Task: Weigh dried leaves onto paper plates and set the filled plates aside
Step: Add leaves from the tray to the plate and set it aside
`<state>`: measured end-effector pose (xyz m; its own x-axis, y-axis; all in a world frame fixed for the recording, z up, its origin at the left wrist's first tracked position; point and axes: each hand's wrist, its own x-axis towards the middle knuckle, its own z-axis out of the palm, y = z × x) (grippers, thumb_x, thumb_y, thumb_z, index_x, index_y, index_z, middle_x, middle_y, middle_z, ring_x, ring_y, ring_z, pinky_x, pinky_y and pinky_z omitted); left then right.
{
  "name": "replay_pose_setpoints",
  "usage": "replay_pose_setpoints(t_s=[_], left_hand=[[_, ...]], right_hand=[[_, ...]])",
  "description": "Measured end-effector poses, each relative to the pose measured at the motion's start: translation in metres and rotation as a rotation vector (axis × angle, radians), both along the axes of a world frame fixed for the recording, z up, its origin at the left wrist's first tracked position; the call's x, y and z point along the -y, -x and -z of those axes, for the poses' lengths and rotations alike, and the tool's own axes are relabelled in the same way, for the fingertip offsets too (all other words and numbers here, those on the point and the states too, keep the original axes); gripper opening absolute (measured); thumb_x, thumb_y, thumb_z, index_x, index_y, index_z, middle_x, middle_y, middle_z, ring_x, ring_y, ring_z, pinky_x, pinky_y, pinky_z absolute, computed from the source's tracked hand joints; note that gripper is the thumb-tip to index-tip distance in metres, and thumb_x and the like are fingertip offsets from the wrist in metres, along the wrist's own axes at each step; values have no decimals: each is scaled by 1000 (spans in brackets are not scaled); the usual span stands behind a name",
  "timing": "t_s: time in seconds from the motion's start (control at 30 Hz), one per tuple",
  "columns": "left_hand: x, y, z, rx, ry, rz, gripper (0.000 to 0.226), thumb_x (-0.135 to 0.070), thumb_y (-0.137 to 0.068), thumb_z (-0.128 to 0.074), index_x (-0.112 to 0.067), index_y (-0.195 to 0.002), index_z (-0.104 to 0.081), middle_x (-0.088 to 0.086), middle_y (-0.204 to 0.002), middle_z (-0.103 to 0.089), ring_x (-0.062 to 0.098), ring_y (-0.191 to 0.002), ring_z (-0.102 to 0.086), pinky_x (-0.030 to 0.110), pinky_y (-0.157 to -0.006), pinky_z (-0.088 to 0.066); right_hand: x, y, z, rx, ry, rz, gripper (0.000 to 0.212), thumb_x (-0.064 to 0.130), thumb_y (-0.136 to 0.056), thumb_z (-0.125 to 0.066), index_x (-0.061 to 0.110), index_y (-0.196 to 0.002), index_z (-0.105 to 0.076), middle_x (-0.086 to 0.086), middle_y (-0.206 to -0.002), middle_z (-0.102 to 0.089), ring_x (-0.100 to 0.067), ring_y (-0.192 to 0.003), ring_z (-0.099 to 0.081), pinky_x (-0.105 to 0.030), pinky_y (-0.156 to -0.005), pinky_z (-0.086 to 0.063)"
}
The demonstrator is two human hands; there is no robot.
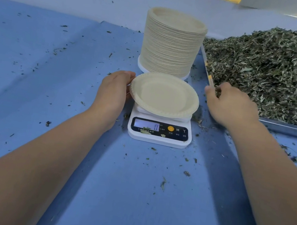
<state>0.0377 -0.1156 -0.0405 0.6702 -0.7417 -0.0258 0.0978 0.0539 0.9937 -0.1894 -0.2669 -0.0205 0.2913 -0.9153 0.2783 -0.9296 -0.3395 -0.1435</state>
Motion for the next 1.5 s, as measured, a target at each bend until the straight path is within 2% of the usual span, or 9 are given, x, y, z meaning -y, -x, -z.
replay_pose_setpoints(t_s=[0.13,0.37,0.6,0.77,0.87,1.1,1.17,1.3,1.5], left_hand=[[-1,-2,-3,-41,10,-4,21,-26,-97,-48,-21,-98,-69,-4,-107,-75,15,-103,-72,28,-85,-58],[0,-2,-1,-32,-28,-3,21,-27,-97,-49,-23,-99,-70,2,-116,-74,18,-110,-70,36,-98,-57],[-2,0,-4,-17,-34,-4,22,-31,-85,-51,-19,-89,-69,3,-104,-75,16,-96,-71,34,-93,-57],[-4,-1,-5,-12,-46,-3,29,-32,-88,-50,-23,-102,-73,-2,-112,-76,16,-107,-71,38,-98,-57],[-4,0,-6,23,-83,7,34,-37,-76,-48,-14,-91,-67,-4,-109,-74,17,-101,-69,52,-103,-53],[-4,3,-7,0,-67,-23,28,-36,-83,-48,-24,-98,-69,0,-110,-75,17,-107,-70,45,-104,-54],[-2,3,-6,-23,-41,-25,20,-32,-93,-46,-35,-103,-63,-7,-112,-75,13,-106,-71,41,-103,-55],[-1,3,-6,11,-49,-17,26,-39,-83,-44,-38,-105,-59,-9,-114,-74,14,-110,-69,43,-104,-53],[-1,2,-4,-21,-47,-20,25,-42,-86,-46,-36,-106,-61,-7,-115,-73,17,-109,-70,38,-94,-55]], right_hand=[[9,0,-5,-121,-207,31,79,79,-92,-14,18,-120,-55,-12,-110,-60,-36,-103,-57,-49,-88,-48],[15,5,7,63,100,-54,49,62,-100,-31,14,-97,-41,-8,-75,-53,-25,-60,-48,-34,-53,-35],[23,0,-5,-155,-287,11,101,89,-82,-12,18,-148,-40,-14,-147,-47,-39,-130,-47,-54,-103,-42],[22,3,5,-72,-64,-20,67,75,-94,-20,15,-97,-50,-8,-89,-57,-29,-77,-53,-41,-70,-45],[18,5,10,16,37,8,55,67,-98,-28,15,-98,-47,-4,-78,-54,-22,-64,-49,-36,-59,-38],[23,-4,-4,-105,-275,17,95,87,-84,-20,20,-151,-32,-13,-155,-35,-39,-137,-41,-56,-105,-40],[23,-5,-6,-146,-338,1,94,86,-86,-17,17,-146,-38,-12,-147,-47,-36,-127,-50,-51,-99,-44],[21,1,4,-119,-135,-10,71,76,-94,-19,15,-80,-52,-6,-84,-59,-24,-70,-53,-36,-62,-41],[3,-5,19,-28,260,66,58,43,-103,-35,12,-55,-49,-5,-51,-47,-21,-42,-41,-21,-50,-21]])
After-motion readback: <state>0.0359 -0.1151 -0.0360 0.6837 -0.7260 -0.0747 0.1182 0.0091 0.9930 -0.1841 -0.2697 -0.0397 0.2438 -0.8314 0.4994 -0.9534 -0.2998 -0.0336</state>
